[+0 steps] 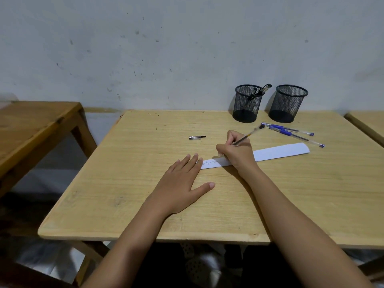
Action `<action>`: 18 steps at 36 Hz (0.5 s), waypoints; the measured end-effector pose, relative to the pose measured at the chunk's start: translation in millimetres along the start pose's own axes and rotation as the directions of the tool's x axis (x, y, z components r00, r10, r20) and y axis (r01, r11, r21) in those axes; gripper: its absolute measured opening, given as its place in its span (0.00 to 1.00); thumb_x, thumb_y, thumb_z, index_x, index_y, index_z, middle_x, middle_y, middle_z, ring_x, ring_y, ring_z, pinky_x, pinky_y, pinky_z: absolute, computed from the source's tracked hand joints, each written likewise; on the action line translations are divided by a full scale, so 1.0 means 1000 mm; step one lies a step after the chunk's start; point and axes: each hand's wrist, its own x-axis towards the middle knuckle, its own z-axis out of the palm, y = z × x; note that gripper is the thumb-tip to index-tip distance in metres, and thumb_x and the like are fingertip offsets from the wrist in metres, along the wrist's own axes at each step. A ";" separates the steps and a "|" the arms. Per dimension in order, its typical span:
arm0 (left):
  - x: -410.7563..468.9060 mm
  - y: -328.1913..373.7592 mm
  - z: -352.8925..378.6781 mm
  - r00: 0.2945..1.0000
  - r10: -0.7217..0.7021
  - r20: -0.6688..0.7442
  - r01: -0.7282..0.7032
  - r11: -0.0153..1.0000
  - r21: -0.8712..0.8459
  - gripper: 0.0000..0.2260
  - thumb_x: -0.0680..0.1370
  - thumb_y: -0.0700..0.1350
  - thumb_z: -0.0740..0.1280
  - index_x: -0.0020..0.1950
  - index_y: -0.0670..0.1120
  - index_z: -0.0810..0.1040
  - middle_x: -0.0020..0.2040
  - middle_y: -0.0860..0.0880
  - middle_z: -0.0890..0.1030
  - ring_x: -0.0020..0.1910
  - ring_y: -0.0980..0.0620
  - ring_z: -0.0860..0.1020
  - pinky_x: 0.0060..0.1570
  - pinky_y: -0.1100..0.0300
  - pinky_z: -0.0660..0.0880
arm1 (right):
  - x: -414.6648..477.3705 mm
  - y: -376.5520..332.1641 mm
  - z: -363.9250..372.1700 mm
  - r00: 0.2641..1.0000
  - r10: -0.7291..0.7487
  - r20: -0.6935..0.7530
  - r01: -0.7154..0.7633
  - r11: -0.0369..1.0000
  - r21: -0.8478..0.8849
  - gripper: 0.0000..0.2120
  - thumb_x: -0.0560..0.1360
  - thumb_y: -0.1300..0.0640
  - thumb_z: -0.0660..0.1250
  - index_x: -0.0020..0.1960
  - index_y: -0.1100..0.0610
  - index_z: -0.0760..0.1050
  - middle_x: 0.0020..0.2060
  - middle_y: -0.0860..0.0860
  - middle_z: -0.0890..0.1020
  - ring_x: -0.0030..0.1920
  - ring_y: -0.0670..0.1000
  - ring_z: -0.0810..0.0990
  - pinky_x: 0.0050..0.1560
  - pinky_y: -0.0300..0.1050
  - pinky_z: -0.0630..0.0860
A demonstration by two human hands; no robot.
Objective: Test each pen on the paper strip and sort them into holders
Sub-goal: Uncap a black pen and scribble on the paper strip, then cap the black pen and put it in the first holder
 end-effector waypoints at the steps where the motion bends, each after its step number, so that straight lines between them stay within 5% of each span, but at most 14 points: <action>1: 0.000 0.000 0.000 1.000 0.002 -0.003 -0.002 1.000 -0.003 0.33 0.77 0.65 0.51 0.77 0.52 0.46 0.78 0.56 0.44 0.76 0.60 0.41 0.74 0.61 0.40 | -0.001 -0.001 -0.003 1.000 0.001 -0.012 -0.001 0.999 0.054 0.15 0.64 0.70 0.68 0.30 0.59 0.64 0.24 0.53 0.67 0.24 0.47 0.66 0.27 0.40 0.66; 10: 0.000 -0.004 -0.001 0.999 0.053 0.006 -0.053 0.999 0.007 0.34 0.76 0.66 0.51 0.77 0.53 0.44 0.77 0.59 0.41 0.75 0.63 0.40 0.75 0.59 0.42 | -0.002 -0.009 -0.021 0.991 0.085 -0.105 -0.034 0.907 0.420 0.08 0.67 0.65 0.73 0.37 0.59 0.73 0.31 0.54 0.79 0.28 0.45 0.77 0.33 0.35 0.77; 18: 0.015 -0.004 -0.023 0.999 0.035 -0.032 -0.038 0.993 -0.110 0.33 0.77 0.65 0.52 0.77 0.52 0.48 0.76 0.62 0.46 0.72 0.68 0.43 0.73 0.63 0.48 | -0.003 -0.015 -0.025 0.988 0.115 -0.100 -0.046 0.853 0.519 0.06 0.67 0.66 0.73 0.39 0.61 0.76 0.35 0.54 0.81 0.33 0.46 0.79 0.37 0.35 0.78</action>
